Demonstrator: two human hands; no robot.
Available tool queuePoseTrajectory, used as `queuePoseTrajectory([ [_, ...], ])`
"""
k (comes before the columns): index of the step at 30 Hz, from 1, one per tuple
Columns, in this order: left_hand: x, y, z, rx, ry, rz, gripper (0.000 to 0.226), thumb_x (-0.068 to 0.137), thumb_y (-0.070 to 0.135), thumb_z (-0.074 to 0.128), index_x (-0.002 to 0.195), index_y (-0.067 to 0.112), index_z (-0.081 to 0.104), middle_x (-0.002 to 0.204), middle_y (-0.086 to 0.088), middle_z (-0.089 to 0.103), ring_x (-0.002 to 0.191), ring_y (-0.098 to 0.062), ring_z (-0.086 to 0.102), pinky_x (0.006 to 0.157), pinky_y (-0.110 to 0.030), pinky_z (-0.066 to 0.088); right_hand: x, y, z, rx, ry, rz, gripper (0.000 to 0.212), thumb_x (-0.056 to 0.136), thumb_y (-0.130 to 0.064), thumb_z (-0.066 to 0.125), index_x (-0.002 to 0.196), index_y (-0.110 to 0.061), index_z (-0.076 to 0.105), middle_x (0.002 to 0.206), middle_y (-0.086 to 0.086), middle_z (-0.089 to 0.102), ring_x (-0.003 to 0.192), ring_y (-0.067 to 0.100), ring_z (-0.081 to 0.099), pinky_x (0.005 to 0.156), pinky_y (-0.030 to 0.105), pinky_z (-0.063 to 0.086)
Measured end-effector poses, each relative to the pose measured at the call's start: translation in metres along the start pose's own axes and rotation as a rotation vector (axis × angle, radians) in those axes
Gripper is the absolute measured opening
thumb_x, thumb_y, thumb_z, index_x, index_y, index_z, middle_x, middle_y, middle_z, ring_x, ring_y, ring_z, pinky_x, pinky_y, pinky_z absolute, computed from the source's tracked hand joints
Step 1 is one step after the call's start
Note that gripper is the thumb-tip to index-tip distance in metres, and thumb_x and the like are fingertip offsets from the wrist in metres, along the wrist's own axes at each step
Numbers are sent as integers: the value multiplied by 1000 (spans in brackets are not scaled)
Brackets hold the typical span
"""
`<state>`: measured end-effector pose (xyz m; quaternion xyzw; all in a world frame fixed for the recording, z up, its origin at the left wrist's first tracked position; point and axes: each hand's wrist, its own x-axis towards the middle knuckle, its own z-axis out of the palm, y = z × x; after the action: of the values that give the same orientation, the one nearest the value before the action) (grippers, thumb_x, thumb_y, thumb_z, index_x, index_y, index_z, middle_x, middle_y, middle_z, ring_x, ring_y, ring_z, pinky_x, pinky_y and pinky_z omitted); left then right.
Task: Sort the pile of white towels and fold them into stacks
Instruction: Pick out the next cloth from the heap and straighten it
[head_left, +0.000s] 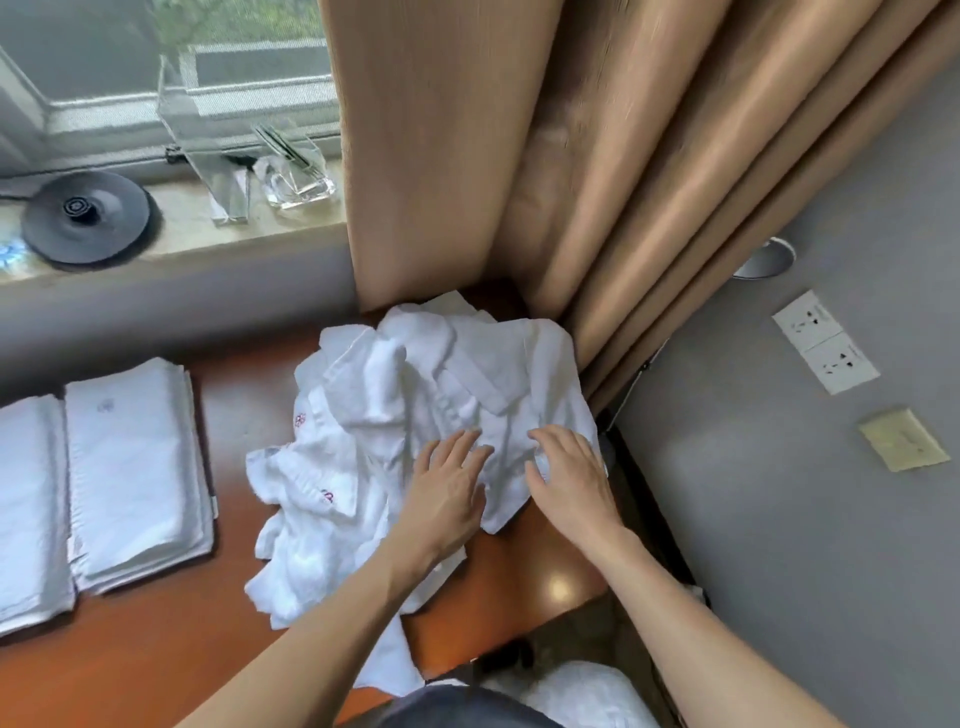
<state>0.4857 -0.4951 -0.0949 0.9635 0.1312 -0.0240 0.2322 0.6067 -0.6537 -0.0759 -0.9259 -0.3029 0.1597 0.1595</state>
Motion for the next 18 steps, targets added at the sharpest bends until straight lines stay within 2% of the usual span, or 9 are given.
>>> queuePoseTrajectory([
  [6, 39, 21, 15, 42, -13, -77, 55, 100, 20, 48, 154, 19, 40, 169, 2, 22, 156, -18, 18, 126, -37, 4, 50, 24, -2, 11, -185, 13, 49, 104, -34, 55, 152, -34, 46, 159, 4, 32, 146, 26, 33, 119, 41, 33],
  [9, 50, 35, 27, 46, -26, -142, 57, 99, 17, 48, 155, 18, 37, 170, 1, 21, 157, -18, 16, 126, -38, 6, 73, 40, 6, 34, -298, -4, 53, 106, -30, 52, 157, -29, 39, 164, 8, 22, 150, 29, 28, 120, 42, 33],
  [11, 54, 46, 35, 44, -18, -215, 57, 98, 16, 49, 154, 17, 38, 169, 0, 21, 157, -19, 17, 126, -39, 9, 85, 51, 12, 36, -315, -27, 51, 108, -26, 48, 157, -21, 38, 161, 11, 26, 146, 29, 34, 116, 39, 37],
  [14, 55, 68, 42, -4, -16, -356, 57, 98, 17, 51, 154, 18, 38, 169, -1, 22, 156, -19, 17, 125, -39, 11, 98, 66, 14, 87, -298, -118, 40, 107, -17, 49, 146, -6, 49, 147, 11, 44, 129, 27, 53, 103, 31, 45],
  [18, 64, 101, 42, -30, -7, -454, 57, 102, 21, 51, 157, 20, 35, 170, 0, 19, 156, -19, 18, 125, -36, 10, 105, 84, -11, 311, -286, -145, 27, 104, -15, 56, 130, -9, 62, 134, 2, 53, 116, 20, 59, 94, 24, 44],
])
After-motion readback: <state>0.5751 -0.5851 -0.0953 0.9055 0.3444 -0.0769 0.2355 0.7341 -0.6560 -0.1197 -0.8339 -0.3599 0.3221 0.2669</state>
